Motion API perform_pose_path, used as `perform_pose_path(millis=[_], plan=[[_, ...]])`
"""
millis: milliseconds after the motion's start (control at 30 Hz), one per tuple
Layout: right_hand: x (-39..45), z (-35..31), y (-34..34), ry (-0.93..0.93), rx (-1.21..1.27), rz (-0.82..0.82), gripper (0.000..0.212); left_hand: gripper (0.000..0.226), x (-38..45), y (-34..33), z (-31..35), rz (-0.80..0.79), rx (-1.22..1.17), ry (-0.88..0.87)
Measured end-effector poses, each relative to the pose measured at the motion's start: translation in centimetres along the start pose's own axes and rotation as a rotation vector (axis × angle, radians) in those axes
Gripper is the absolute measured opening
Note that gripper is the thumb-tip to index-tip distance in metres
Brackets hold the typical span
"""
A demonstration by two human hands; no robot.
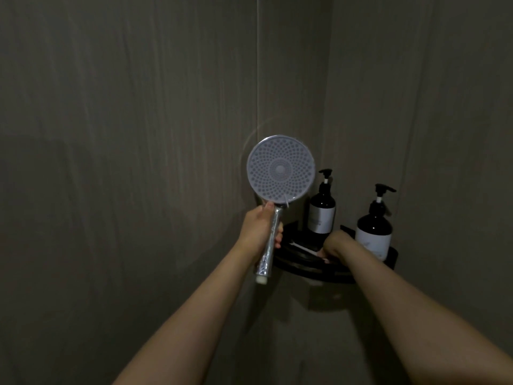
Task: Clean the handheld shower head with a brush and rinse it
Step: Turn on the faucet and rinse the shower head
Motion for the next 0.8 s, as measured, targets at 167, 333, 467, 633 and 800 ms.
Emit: perform_pose_path(millis=[167,333,467,633,800], plan=[[-0.4,0.1,0.4,0.191,-0.165,0.147,0.031,0.032,0.3,-0.1,-0.3,0.005,-0.024,0.019],[-0.5,0.3,0.3,0.104,-0.322,0.199,0.023,0.032,0.2,-0.3,-0.8,-0.011,-0.053,0.017],[-0.3,0.0,0.3,0.176,-0.432,0.263,0.035,0.032,0.1,-0.8,-1.1,-0.019,-0.058,0.021],[-0.6,-0.2,0.3,0.212,-0.35,0.346,0.035,0.033,-0.1,-1.2,-1.4,-0.033,-0.075,0.03],[-1.7,-0.7,0.2,0.515,0.065,0.395,0.013,0.034,-0.4,-1.9,-1.3,-0.03,-0.1,0.047]])
Point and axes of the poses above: each hand's wrist, its own x-axis towards the middle knuckle, its own y-axis out of the back of the hand, z = x × y, the point moved 3 cm from there along x, towards the middle knuckle, and after that the axes turned 15 degrees about -y, right-handed, at the moved point
